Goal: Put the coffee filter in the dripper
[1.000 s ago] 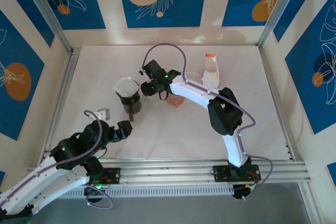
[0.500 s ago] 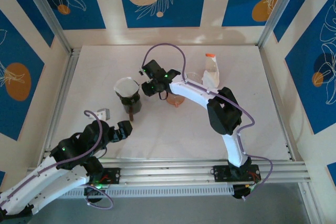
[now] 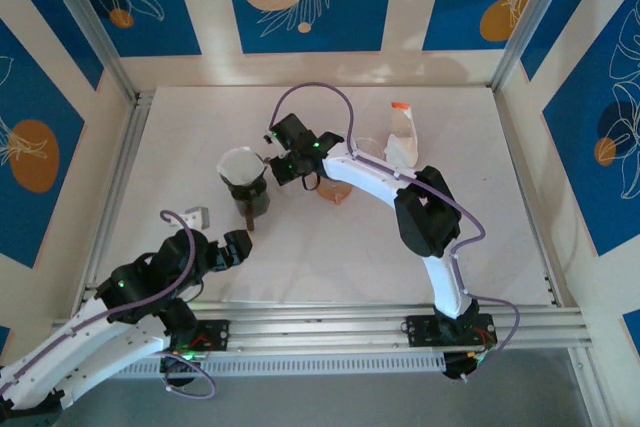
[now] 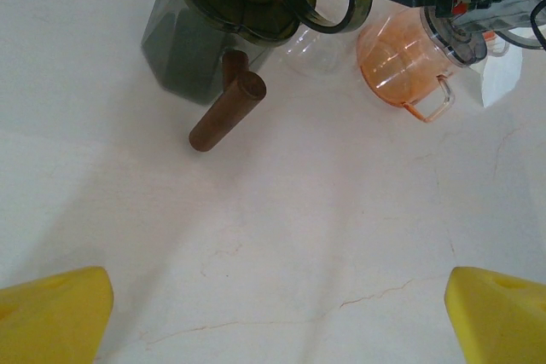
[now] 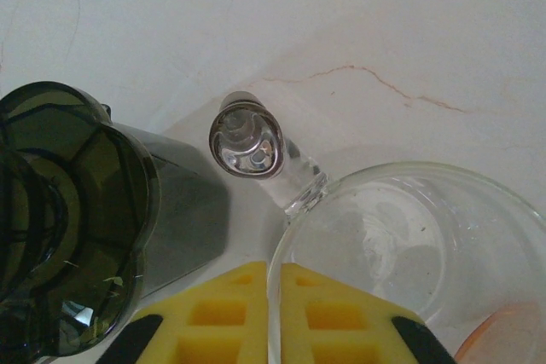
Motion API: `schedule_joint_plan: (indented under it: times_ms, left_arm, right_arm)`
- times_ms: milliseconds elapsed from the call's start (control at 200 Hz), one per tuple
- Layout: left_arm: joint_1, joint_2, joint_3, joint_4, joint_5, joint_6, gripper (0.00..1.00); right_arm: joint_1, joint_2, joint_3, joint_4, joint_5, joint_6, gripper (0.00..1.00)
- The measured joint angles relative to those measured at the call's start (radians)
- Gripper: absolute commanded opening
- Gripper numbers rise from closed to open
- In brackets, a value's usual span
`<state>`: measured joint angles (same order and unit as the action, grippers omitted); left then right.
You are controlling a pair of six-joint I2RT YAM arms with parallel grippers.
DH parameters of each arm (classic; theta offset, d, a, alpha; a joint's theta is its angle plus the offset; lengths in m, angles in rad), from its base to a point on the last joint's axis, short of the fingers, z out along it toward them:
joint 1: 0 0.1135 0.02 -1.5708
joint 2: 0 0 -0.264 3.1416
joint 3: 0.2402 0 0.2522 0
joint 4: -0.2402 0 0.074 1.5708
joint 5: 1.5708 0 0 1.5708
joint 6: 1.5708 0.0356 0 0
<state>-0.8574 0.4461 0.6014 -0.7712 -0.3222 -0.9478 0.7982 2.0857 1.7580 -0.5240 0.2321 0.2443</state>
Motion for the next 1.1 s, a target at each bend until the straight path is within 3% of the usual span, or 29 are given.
schedule_joint_plan:
  times_ms: [280, 720, 1101]
  left_arm:
    - [0.0, 0.0, -0.001, 0.0, 0.0, 0.0, 1.0]
    - [0.0, 0.0, -0.001, 0.0, 0.0, 0.0, 1.0]
    - [0.0, 0.0, -0.002, 0.003, 0.0, 0.0, 1.0]
  right_arm:
    - [0.006, 0.0, 0.001, -0.003, 0.0, 0.013, 0.0]
    - [0.051, -0.067, -0.074, -0.037, 0.033, 0.058, 0.0]
    - [0.14, -0.299, -0.342, -0.103, 0.1, 0.154, 0.0]
